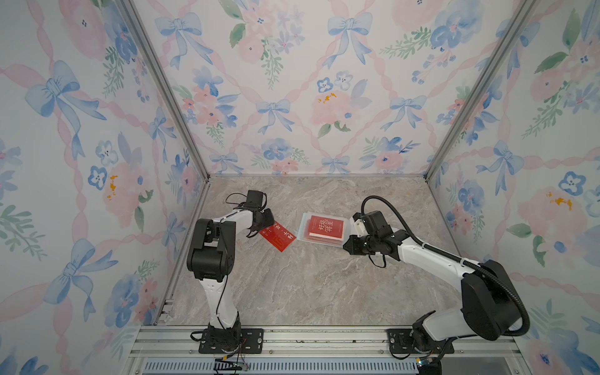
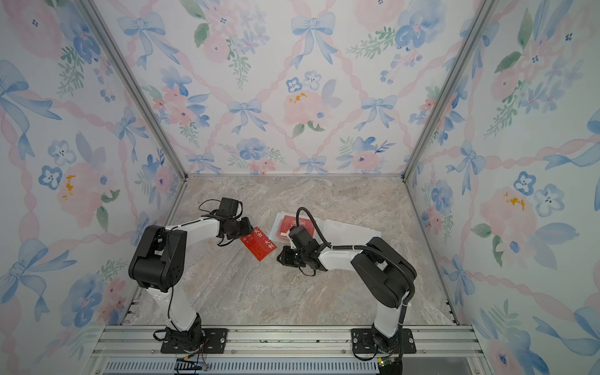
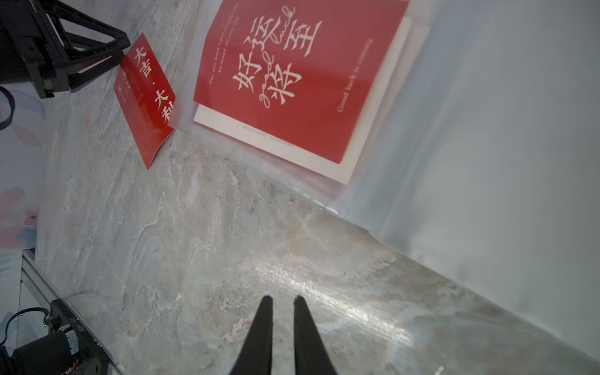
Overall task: Place the photos into the photo albums
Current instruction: Move the photo to the center of the board.
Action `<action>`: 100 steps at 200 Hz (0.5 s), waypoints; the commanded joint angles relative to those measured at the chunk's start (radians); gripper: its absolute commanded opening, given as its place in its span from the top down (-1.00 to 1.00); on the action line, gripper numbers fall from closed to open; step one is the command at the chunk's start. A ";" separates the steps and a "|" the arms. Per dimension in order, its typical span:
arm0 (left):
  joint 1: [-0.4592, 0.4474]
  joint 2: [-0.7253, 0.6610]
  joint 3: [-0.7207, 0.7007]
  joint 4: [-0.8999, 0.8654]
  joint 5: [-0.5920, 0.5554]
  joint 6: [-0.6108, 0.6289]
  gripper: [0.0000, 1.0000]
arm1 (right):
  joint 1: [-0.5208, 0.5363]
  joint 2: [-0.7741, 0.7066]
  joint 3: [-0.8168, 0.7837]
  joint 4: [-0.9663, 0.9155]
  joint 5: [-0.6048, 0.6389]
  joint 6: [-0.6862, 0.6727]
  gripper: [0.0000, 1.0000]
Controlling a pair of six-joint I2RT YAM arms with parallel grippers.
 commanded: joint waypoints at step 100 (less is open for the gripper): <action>-0.069 -0.133 -0.206 -0.008 0.027 -0.012 0.18 | 0.319 0.374 0.034 0.617 0.035 0.500 0.55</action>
